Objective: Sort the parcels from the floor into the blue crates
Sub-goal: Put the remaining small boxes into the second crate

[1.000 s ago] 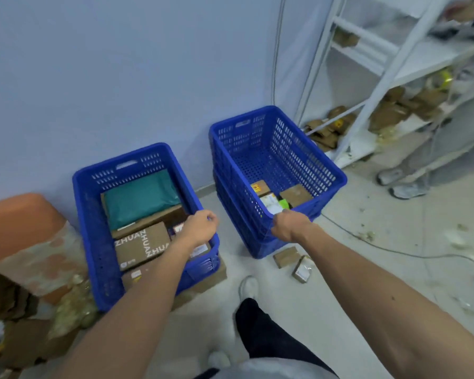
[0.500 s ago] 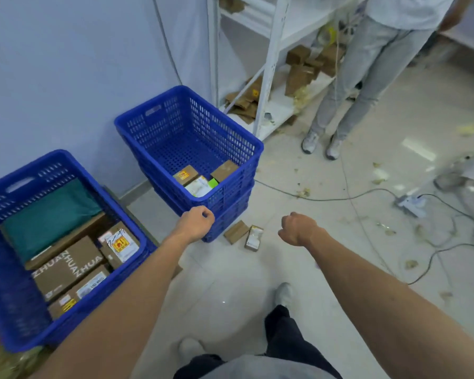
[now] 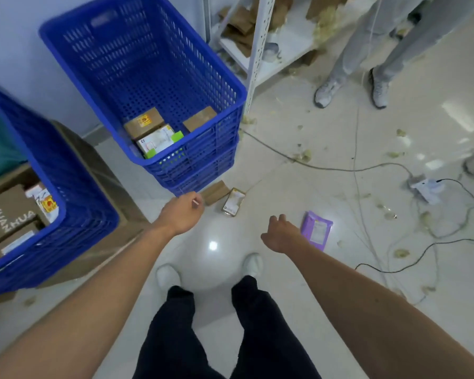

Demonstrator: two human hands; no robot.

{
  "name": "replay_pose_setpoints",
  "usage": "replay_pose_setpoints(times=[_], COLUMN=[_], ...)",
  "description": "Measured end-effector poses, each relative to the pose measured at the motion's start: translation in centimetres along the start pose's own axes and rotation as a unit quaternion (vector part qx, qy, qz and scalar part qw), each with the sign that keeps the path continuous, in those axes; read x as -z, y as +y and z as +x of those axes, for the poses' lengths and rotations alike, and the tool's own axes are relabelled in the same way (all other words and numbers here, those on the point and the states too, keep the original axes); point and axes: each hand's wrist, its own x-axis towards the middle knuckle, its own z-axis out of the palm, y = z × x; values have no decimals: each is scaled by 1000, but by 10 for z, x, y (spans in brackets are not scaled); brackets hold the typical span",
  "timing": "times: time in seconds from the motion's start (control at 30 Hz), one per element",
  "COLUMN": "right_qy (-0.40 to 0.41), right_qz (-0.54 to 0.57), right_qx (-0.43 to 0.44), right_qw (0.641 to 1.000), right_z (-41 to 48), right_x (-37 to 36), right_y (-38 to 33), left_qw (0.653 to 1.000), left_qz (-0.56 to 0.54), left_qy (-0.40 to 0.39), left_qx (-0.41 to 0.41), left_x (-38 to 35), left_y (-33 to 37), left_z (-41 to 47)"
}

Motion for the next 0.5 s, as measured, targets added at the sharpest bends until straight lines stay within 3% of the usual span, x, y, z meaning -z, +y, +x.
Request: replay_pose_setpoints(times=[0.2,0.5], right_qy=[-6,21], right_qz=[59,102], right_qx=[-35,-60], right_qw=[998,993], right_z=[117,335], right_x=[-57,-193], right_y=[6,-20], left_qw=[1000,997], left_qz=[17,57], left_qy=[-10,-60], left_qx=[2,-5], left_x=[-68,-195], left_y=[-41,-161], left_z=[102,281])
